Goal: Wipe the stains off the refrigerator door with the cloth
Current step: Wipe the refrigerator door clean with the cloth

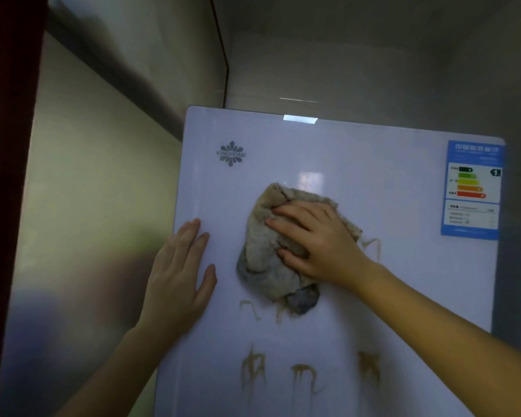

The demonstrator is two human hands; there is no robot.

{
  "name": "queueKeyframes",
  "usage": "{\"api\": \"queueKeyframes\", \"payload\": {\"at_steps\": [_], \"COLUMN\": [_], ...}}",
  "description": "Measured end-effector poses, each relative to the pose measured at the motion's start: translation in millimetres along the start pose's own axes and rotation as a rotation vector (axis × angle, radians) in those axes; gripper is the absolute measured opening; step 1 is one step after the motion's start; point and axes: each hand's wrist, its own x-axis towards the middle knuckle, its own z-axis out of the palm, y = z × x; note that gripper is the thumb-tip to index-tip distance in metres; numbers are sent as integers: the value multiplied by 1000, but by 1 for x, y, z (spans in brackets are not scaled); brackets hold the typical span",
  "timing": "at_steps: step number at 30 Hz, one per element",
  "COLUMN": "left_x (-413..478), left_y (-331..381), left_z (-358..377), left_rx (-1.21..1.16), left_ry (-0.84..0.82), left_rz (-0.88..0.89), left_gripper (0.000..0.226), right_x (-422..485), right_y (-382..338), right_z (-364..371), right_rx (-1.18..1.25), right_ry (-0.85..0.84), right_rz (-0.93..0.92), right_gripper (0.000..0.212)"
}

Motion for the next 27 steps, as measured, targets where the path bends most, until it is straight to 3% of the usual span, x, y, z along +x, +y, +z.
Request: {"api": "queueKeyframes", "payload": {"at_steps": [2, 6, 8, 12, 14, 21, 23, 27], "left_x": [-1, -2, -2, -2, -2, -1, -1, 6], "left_y": [0, -1, -1, 1, 2, 18, 19, 19], "left_z": [1, 2, 3, 2, 1, 2, 1, -3], "left_rx": [3, 6, 6, 15, 13, 51, 66, 84], "left_ry": [-3, -14, -16, -21, -29, -22, -28, -29], "left_rz": [-3, 1, 1, -1, -11, -42, -52, 25], "left_gripper": [57, 58, 59, 59, 60, 64, 64, 58], "right_x": [2, 5, 2, -23, -30, -42, -56, -94], "right_y": [10, 23, 14, -8, -2, 24, 11, -6], "right_z": [-6, -15, -12, -4, -8, -30, -26, -21], "right_rx": [-12, -19, -13, -29, -50, 0, 4, -46], "right_ry": [43, 225, 225, 23, -11, 212, 167, -26], "right_rz": [50, 403, 460, 37, -23, 534, 484, 69], "right_gripper": [49, 48, 50, 50, 47, 48, 50, 50]}}
